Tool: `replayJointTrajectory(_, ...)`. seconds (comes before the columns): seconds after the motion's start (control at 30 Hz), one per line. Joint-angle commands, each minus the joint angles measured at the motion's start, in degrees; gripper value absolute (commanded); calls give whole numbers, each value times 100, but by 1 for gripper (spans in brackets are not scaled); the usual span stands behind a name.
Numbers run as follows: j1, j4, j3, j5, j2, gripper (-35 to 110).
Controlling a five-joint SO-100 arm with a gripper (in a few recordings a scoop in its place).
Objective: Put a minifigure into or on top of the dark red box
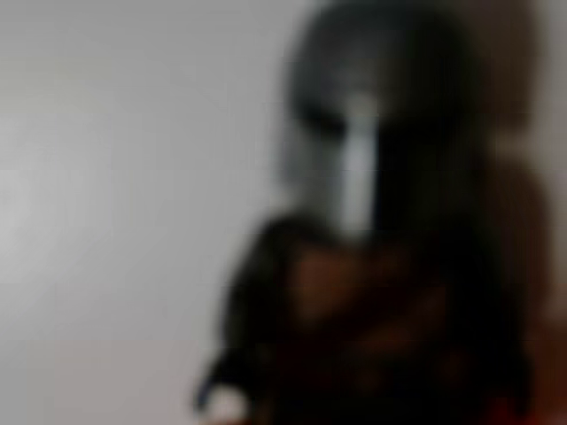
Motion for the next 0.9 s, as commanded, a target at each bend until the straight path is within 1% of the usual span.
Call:
replayJointTrajectory(0.0, -97, 9, -211, 44, 97, 3)
replayJointTrajectory(0.07, -105, 9, -211, 62, 62, 1)
replayJointTrajectory(0.27, -114, 62, -211, -35, 132, 1)
replayJointTrajectory(0.4, 18, 571, -185, -501, 527, 1)
replayJointTrajectory(0.53, 325, 782, -176, -1837, 1151, 1)
replayJointTrajectory(0.7, 738, 817, 9, -3753, 2206, 0)
replayJointTrajectory(0.77, 879, 826, 940, -4263, 3094, 0)
replayJointTrajectory(0.87, 1160, 817, 2865, -5001, 4720, 0)
